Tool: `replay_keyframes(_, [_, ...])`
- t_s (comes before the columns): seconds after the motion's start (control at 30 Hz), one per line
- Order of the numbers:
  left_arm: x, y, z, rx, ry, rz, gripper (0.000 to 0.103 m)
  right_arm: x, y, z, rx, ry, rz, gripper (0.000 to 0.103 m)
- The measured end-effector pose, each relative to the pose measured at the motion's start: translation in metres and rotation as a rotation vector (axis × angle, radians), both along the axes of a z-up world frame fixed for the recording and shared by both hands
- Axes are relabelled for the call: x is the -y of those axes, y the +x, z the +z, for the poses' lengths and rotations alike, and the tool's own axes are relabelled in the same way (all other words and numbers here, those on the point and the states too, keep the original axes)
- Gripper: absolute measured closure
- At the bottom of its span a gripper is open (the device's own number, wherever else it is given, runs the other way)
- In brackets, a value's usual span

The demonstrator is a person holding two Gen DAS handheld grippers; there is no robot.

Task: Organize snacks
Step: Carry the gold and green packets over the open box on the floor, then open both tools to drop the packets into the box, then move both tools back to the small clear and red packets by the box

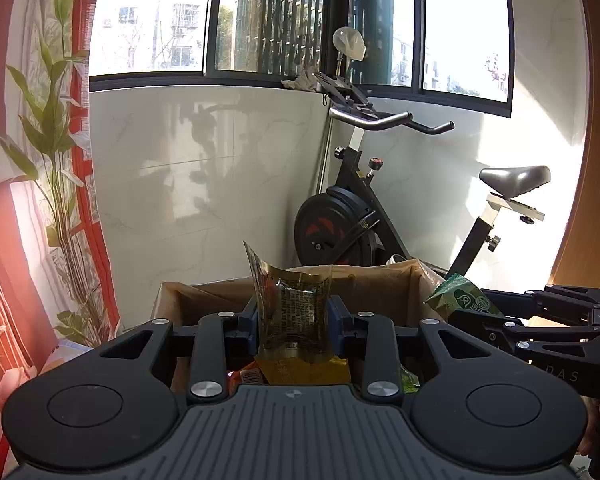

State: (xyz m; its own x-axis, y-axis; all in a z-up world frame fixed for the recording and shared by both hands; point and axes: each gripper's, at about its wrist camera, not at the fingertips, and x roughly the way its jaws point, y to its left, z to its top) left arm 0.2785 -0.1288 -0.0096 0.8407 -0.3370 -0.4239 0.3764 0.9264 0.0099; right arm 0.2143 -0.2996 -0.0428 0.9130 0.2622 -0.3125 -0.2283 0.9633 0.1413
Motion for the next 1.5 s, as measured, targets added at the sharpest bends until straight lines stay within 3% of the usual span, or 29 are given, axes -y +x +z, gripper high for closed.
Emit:
replay_keyframes(0.17, [0.011, 0.011, -0.010, -0.049, 0.058, 0.013, 0.051, -0.002, 0.013, -0.011, -0.046, -0.006, -0.016, 0.061])
replay_keyframes(0.3, [0.002, 0.009, -0.014, -0.067, 0.053, 0.025, 0.041, -0.001, 0.006, -0.011, -0.040, 0.015, -0.014, 0.048])
replay_keyframes(0.63, [-0.072, -0.039, 0.010, -0.067, -0.041, -0.010, 0.040, -0.007, -0.065, -0.006, 0.034, 0.069, 0.038, 0.048])
replay_keyframes(0.8, [-0.124, -0.069, -0.001, -0.095, -0.062, 0.009, 0.040, -0.011, -0.102, -0.024, 0.013, 0.106, 0.021, 0.048])
replay_keyframes(0.97, [-0.151, -0.072, -0.049, -0.214, -0.025, 0.040, 0.041, -0.021, -0.122, -0.056, -0.072, 0.111, -0.002, 0.048])
replay_keyframes(1.17, [-0.150, -0.062, -0.111, -0.341, 0.019, 0.013, 0.042, -0.047, -0.113, -0.109, -0.228, 0.095, 0.033, 0.048])
replay_keyframes(1.27, [-0.148, -0.054, -0.139, -0.416, 0.007, 0.017, 0.042, -0.062, -0.097, -0.136, -0.298, 0.085, 0.103, 0.048])
replay_keyframes(1.33, [-0.147, -0.043, -0.160, -0.482, -0.018, 0.027, 0.042, -0.078, -0.081, -0.154, -0.371, 0.018, 0.163, 0.048])
replay_keyframes(1.5, [-0.133, -0.024, -0.197, -0.564, -0.054, 0.053, 0.042, -0.095, -0.058, -0.166, -0.403, -0.016, 0.208, 0.048])
